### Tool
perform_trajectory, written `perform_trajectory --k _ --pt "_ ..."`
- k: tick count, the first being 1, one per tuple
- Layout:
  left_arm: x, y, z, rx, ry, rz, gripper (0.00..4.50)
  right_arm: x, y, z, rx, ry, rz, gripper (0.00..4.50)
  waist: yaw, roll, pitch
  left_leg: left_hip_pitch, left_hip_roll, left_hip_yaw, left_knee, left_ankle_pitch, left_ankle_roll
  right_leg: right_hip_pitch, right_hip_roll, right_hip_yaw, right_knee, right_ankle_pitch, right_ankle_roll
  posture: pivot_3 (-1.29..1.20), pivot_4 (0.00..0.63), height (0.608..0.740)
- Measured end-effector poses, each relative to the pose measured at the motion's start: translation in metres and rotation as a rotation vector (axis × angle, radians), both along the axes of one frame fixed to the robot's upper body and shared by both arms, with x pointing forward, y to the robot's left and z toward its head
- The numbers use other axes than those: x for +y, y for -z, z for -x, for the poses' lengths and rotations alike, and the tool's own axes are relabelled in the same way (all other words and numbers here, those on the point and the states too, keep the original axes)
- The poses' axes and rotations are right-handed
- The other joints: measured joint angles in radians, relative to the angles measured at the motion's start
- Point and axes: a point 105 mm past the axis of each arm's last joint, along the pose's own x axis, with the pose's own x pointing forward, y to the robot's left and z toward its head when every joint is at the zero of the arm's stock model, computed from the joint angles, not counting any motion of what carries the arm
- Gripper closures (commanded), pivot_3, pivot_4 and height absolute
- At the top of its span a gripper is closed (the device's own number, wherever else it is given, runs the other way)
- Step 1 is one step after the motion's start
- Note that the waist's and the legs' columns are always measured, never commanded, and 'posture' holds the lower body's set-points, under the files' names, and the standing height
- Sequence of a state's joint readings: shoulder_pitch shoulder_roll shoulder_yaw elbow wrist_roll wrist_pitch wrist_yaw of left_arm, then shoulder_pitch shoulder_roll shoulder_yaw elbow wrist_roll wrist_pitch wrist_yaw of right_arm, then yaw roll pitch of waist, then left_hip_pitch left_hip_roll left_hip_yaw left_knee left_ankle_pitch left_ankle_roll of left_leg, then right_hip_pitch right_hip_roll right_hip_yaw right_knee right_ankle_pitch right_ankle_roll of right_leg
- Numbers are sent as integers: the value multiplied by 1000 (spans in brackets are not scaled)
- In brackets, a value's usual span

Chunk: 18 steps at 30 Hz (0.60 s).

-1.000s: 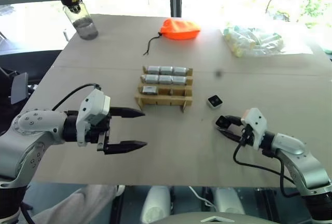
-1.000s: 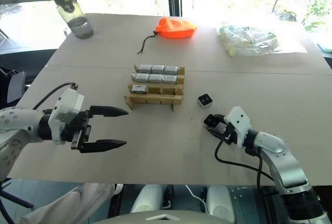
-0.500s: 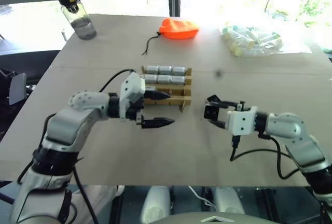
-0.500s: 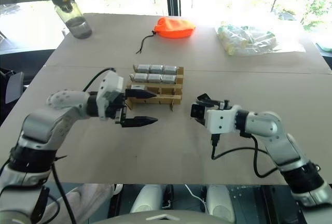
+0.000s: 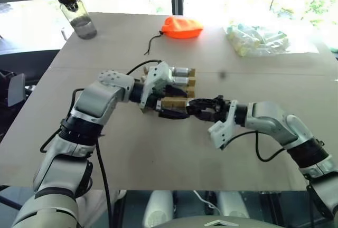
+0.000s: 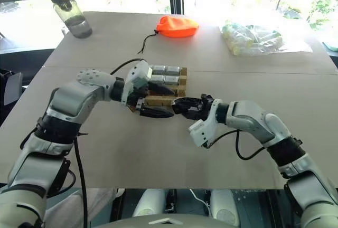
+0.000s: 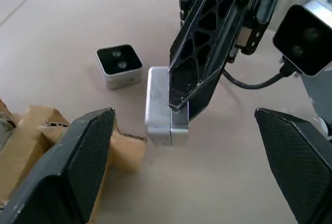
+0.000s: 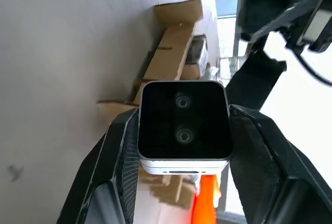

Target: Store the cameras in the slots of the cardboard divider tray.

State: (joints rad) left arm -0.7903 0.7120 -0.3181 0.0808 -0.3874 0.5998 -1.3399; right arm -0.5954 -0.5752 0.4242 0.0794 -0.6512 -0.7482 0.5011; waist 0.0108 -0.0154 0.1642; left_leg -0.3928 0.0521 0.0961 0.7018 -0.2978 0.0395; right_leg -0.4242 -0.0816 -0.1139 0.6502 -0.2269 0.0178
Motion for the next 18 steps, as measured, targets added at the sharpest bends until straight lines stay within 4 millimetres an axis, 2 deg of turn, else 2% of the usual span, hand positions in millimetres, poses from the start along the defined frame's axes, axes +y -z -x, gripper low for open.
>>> perform_trajectory --k 8,12,13,18 --pt "0 4 -3 -5 32 -30 0 14 3 5 -9 -51 3 2625 1 0 0 -1 0 0 0 0 0 0 0 -1 -2 0 0 0 150 726" --pt "-1 1 -3 -15 44 -38 0 15 4 5 -7 -53 5 2625 1 0 0 -1 0 -1 0 0 0 0 0 -1 -1 0 0 0 150 726" --pt "-1 0 -3 -17 51 -39 526 15 4 5 -5 -53 5 2625 1 0 0 -1 0 0 0 0 0 0 0 -1 -1 0 0 0 150 726" --pt "-2 2 0 -9 84 -56 2597 17 5 5 1 -51 3 2625 0 0 0 -1 0 0 0 0 0 0 0 0 -1 0 0 0 150 726"
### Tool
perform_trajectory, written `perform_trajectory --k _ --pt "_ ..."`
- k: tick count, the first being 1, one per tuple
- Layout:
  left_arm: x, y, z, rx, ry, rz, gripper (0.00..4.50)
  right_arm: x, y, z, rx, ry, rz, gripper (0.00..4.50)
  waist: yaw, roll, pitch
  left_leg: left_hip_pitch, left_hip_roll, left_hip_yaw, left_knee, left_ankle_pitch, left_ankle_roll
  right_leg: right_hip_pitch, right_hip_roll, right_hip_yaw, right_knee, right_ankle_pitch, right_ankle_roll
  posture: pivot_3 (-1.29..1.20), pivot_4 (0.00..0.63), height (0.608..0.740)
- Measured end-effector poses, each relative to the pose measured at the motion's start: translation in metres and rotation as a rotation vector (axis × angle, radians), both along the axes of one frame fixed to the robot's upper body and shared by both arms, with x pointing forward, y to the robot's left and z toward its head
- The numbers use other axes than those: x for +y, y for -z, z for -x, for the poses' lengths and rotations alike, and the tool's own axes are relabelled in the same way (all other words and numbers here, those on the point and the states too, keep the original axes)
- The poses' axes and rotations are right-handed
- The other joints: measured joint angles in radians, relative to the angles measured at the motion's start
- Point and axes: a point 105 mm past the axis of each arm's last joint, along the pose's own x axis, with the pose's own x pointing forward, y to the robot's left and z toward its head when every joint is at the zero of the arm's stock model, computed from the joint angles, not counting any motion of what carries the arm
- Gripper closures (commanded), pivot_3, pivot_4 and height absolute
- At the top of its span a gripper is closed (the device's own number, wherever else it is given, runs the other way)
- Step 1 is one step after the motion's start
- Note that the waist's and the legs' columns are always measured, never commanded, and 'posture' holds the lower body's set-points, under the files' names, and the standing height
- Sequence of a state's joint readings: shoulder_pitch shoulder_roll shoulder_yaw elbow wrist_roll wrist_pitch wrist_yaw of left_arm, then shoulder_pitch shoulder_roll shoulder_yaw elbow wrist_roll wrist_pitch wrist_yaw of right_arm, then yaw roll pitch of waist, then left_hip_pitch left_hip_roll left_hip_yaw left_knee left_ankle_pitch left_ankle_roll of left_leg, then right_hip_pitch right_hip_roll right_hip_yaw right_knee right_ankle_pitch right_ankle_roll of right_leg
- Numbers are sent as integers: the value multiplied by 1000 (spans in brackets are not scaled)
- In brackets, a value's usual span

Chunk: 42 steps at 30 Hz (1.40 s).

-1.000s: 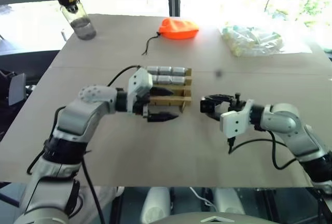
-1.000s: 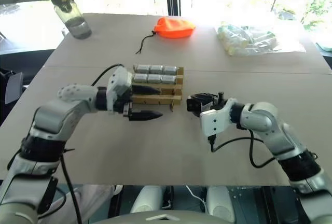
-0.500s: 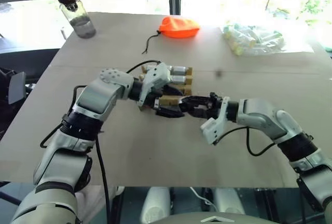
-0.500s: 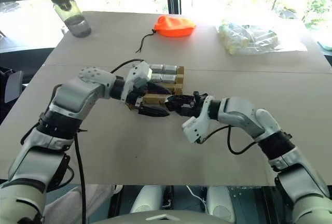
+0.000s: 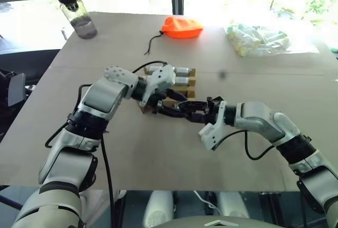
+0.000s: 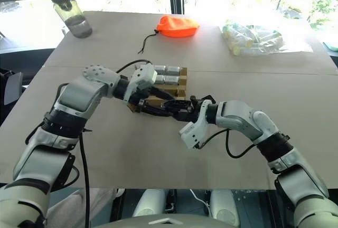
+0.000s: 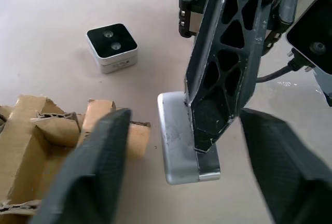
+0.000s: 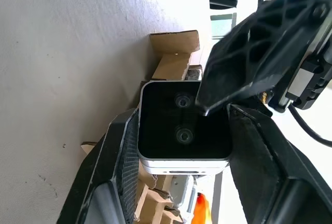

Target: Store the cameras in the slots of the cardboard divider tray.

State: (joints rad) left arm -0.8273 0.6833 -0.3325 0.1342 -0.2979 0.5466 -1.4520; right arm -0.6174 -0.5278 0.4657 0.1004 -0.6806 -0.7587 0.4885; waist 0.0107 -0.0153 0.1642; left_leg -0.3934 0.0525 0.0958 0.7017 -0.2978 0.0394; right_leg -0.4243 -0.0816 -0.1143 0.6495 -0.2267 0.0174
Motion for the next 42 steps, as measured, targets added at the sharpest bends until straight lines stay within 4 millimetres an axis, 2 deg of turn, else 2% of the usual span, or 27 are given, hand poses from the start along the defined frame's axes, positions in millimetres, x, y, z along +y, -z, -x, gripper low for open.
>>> perform_trajectory --k 1,2,3,4,5,6,7,13,17,21,23,25,29,33,36,42 --pt "1 1 -1 -3 -3 -6 3074 1 0 1 5 -3 -1 2625 0 0 0 0 0 0 0 0 0 0 0 0 0 0 0 0 150 726" --pt "1 0 -1 -13 -6 -11 3399 1 1 0 15 2 -7 2125 0 0 0 0 0 0 0 0 0 0 0 0 0 0 0 0 150 726" --pt "2 0 -2 -20 -7 -15 3519 1 0 -1 22 7 -15 1531 0 0 0 0 0 0 0 0 0 0 0 0 0 0 0 0 150 726" --pt "2 0 -1 -16 -2 -17 3580 1 0 -1 20 9 -11 1280 1 0 0 0 0 0 0 0 0 0 0 0 0 0 0 0 150 726" --pt "2 1 0 -5 8 -20 3769 1 1 -2 20 11 -8 891 1 0 0 0 0 0 0 0 0 0 0 0 0 0 0 0 150 726" --pt "1 4 2 8 24 -29 3775 1 1 -2 22 17 -9 264 1 0 0 0 0 0 0 0 0 0 0 0 0 0 0 0 150 726" --pt "1 5 3 14 30 -33 3775 0 1 -3 23 21 -10 0 1 0 0 0 0 0 0 0 0 0 0 0 0 0 0 0 150 726" --pt "1 5 4 13 46 -39 3775 -1 -5 -8 41 59 -68 0 1 0 0 0 0 0 0 0 0 0 0 0 0 0 0 0 150 726" --pt "7 0 -5 -23 36 -46 3775 -10 -7 -8 116 110 -167 0 3 0 0 0 0 0 0 0 0 0 0 0 0 0 0 0 150 726" --pt "25 -30 -32 -198 5 -51 3775 -25 -6 2 362 177 -349 0 3 0 0 -1 0 -1 0 0 0 0 0 -2 -1 0 0 0 150 726" --pt "35 -46 -43 -293 -9 -62 3775 -35 0 9 537 221 -442 0 3 0 0 -1 -1 -1 0 0 0 1 0 -2 -2 0 0 0 150 726" --pt "41 -53 -49 -330 -11 -57 3775 -42 5 18 721 252 -527 0 3 0 0 -1 -1 -1 0 0 0 1 0 -2 -2 0 0 0 150 726" --pt "54 -47 -54 -326 2 -54 3775 -50 15 42 1083 280 -659 0 2 0 0 -1 -1 -2 0 0 0 1 0 -2 -2 0 0 0 150 726" --pt "57 -40 -58 -304 1 -52 3775 -60 6 46 1237 312 -799 0 3 -1 -1 -1 -1 -3 1 0 1 1 0 -3 0 0 0 0 150 726" --pt "56 -36 -58 -297 8 -68 3775 -64 5 46 1282 342 -873 0 5 -2 -1 -1 -1 -4 1 0 1 1 0 -3 0 0 0 0 150 726" --pt "50 -22 -61 -294 38 -91 3775 -74 18 47 1304 446 -934 0 3 -2 -1 -3 -2 -5 1 -1 2 0 0 -4 -1 0 0 0 150 726"
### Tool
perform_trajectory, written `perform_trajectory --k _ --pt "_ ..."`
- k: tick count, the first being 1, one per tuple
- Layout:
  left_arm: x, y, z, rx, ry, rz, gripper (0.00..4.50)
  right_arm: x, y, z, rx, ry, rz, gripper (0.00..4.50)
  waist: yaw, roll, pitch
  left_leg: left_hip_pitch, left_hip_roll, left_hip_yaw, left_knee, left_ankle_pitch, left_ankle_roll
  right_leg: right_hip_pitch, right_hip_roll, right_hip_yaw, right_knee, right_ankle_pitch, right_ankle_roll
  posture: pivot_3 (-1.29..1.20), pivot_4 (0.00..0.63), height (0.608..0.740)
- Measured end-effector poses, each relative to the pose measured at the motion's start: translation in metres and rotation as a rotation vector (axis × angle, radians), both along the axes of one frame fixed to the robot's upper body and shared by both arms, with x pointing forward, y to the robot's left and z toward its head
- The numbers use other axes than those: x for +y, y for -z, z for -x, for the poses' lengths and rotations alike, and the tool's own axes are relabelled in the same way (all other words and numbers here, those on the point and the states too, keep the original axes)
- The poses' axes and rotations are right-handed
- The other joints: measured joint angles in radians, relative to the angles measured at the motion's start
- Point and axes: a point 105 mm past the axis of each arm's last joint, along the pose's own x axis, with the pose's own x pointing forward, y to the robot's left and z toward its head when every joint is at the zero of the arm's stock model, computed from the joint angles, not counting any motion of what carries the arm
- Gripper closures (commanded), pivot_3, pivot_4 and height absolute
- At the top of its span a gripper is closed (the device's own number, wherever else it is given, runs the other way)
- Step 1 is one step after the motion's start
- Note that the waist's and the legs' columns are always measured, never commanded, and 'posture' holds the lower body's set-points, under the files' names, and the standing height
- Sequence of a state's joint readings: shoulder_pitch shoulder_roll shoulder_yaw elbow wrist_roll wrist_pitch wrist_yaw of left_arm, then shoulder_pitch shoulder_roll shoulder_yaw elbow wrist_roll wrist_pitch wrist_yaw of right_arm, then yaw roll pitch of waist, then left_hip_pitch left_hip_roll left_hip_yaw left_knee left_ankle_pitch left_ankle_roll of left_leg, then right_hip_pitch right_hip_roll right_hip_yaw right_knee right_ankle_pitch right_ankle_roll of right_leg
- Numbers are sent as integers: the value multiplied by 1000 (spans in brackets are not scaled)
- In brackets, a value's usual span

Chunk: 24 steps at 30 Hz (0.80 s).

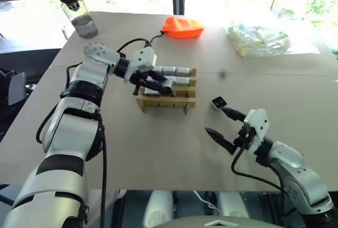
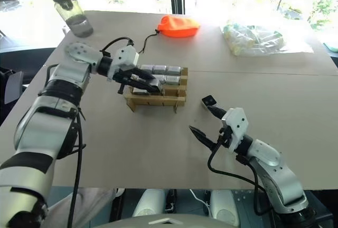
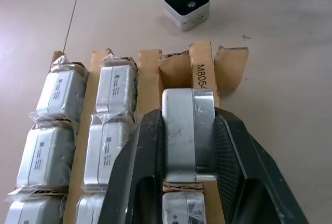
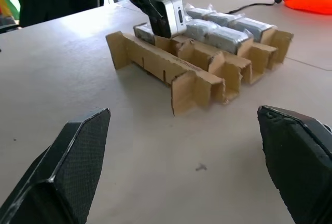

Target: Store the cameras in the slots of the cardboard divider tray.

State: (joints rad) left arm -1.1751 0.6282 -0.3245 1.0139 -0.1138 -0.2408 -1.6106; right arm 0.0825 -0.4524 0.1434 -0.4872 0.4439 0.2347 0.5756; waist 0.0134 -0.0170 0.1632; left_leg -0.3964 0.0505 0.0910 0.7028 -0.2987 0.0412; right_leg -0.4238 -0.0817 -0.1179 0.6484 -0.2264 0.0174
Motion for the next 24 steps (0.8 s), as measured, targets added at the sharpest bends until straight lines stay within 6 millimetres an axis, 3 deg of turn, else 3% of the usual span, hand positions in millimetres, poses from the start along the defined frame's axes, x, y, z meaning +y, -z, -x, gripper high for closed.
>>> perform_trajectory --k 24 --pt "-6 20 -9 -17 -12 -99 3775 0 4 2 -1 16 23 0 0 -1 -1 -1 -1 -2 0 0 0 0 0 -1 0 0 0 0 150 726"
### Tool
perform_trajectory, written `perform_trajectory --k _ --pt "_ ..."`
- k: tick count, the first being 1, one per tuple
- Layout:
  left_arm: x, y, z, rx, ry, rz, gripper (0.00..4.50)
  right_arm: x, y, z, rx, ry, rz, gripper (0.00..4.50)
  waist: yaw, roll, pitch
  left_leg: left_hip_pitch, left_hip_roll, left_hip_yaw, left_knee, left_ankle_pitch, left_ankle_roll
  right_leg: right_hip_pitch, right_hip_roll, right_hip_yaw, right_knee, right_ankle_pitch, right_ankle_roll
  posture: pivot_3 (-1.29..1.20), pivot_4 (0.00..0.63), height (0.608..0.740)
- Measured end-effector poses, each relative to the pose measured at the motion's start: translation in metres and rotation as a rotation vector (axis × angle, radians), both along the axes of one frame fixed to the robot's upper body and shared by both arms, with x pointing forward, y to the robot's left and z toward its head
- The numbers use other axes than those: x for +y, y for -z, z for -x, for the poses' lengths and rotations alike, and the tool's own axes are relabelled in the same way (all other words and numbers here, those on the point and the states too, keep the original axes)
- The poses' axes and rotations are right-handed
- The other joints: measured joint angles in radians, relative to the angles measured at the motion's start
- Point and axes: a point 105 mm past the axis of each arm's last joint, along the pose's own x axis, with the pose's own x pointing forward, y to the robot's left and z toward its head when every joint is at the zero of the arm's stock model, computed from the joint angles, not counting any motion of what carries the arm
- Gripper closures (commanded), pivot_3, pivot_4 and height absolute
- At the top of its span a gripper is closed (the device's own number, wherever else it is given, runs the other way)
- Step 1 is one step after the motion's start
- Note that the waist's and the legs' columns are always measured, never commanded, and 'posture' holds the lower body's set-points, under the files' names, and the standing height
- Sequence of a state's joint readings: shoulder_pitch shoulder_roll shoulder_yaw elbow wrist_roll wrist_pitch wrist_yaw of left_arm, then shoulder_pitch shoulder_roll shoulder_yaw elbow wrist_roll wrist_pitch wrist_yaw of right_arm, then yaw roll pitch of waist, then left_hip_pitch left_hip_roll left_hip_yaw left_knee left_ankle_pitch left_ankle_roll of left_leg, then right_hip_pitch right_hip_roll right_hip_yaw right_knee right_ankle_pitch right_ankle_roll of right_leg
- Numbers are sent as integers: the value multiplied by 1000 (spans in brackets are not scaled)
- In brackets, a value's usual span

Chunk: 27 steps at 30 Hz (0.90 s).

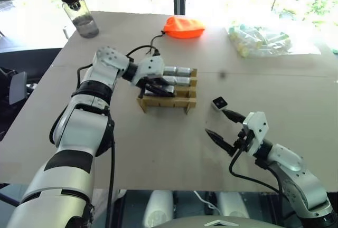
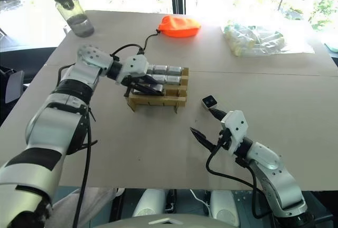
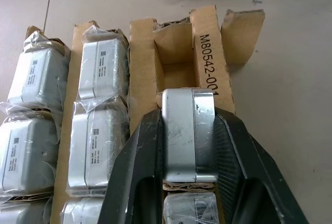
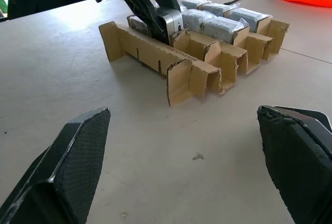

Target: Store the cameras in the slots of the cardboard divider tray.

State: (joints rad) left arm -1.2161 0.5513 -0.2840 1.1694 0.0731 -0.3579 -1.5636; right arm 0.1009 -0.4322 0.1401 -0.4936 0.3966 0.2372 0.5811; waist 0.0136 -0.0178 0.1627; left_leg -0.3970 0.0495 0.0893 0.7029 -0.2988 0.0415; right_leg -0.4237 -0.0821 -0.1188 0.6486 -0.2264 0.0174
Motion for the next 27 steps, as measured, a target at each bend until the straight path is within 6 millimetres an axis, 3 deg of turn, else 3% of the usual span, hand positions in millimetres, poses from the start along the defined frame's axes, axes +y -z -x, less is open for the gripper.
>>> perform_trajectory --k 4,12,22,25,27 --pt "0 2 0 9 0 -3 3775 0 0 0 0 0 1 0 0 0 0 0 0 0 0 0 0 0 0 0 0 0 0 0 150 726" --pt "-2 3 1 34 -7 9 94 0 0 1 0 -6 1 0 0 0 0 0 0 0 0 0 0 0 0 0 0 0 0 0 150 726" --pt "1 -8 -3 -11 -32 70 38 -1 0 -5 -34 4 38 0 -1 0 0 1 0 -1 1 0 0 0 0 0 2 0 0 0 150 726" --pt "-1 -23 0 -46 2 109 38 -5 0 -15 -52 46 70 0 -1 0 0 0 -1 -1 1 0 0 0 -1 0 2 0 0 0 150 726" --pt "0 -41 11 -70 29 203 38 -11 -3 -34 -68 123 101 0 -10 0 0 2 0 -3 1 0 0 0 -2 3 4 0 0 0 150 726"
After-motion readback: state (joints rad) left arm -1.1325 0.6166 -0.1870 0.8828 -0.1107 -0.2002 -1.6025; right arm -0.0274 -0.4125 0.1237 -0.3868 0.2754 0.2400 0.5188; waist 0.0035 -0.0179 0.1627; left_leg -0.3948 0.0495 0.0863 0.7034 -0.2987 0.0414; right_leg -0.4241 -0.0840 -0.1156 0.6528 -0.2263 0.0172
